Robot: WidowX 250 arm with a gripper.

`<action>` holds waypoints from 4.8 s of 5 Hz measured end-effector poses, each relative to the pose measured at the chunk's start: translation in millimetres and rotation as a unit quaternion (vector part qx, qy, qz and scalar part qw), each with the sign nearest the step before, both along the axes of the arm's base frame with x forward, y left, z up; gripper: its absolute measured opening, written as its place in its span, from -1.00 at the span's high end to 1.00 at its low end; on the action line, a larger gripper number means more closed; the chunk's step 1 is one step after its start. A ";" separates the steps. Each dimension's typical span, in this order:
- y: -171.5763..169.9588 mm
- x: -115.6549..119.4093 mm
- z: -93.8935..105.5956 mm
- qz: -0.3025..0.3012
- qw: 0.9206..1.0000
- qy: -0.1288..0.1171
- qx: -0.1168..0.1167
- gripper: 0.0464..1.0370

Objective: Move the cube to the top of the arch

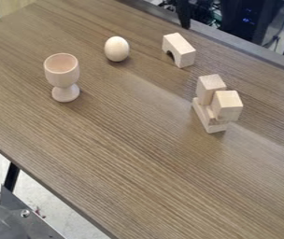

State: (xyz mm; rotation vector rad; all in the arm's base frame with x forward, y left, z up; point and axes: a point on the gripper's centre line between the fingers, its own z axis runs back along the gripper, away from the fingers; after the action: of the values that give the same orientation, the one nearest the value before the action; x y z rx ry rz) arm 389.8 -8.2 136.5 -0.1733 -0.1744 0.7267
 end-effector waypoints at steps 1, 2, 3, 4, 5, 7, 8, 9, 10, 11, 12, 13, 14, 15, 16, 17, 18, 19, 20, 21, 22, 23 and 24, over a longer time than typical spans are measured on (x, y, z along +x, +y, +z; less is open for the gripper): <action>-5.4 0.5 -11.9 -0.013 1.000 0.014 0.006 -0.92; -5.9 -6.2 -21.3 -0.016 0.999 0.029 0.014 -0.92; -4.5 -18.5 -36.1 -0.017 0.998 0.055 0.018 -0.92; -4.8 -28.1 -45.4 -0.017 0.997 0.075 0.016 -0.92; -6.8 -32.3 -50.0 -0.019 0.996 0.084 0.014 -0.92; -32.2 -30.2 -49.9 -0.045 0.996 0.071 -0.002 -0.92; -33.2 -29.7 -49.0 -0.047 0.997 0.068 -0.001 -0.92; -32.0 -27.4 -51.2 -0.047 0.996 0.071 0.003 -0.92; -31.8 -28.5 -56.3 -0.046 0.996 0.080 0.004 -0.92; -32.3 -29.0 -56.7 -0.046 0.996 0.081 0.004 -0.92; -34.9 -27.5 -56.5 -0.047 0.996 0.076 0.001 -0.92; -34.5 -28.0 -58.3 -0.046 0.996 0.075 0.002 -0.92; -34.3 -30.1 -61.5 -0.044 0.996 0.077 0.002 -0.85; -34.1 -33.4 -68.7 -0.030 0.996 0.079 -0.002 -0.24; -31.4 -33.3 -69.2 -0.024 0.997 0.079 0.001 -0.04; -28.7 -34.1 -69.3 -0.020 0.997 0.078 0.000 -0.04; -24.1 -31.3 -63.1 -0.009 0.998 0.068 -0.005 -0.04; -8.6 -14.8 -42.5 0.010 0.999 0.037 -0.012 -0.04; 2.8 -2.3 -25.7 0.020 1.000 0.015 -0.017 -0.04; 12.7 15.3 -25.7 0.015 1.000 0.016 -0.021 -0.04; 23.1 31.0 -22.1 0.015 1.000 0.015 -0.022 -0.04; 35.2 43.2 -23.5 0.016 0.999 0.018 -0.026 -0.04; 48.5 57.2 -24.7 0.014 0.999 0.026 -0.027 -0.04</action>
State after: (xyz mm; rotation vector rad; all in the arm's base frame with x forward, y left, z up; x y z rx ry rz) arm 447.0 40.3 111.8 -0.2029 -0.1075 0.7638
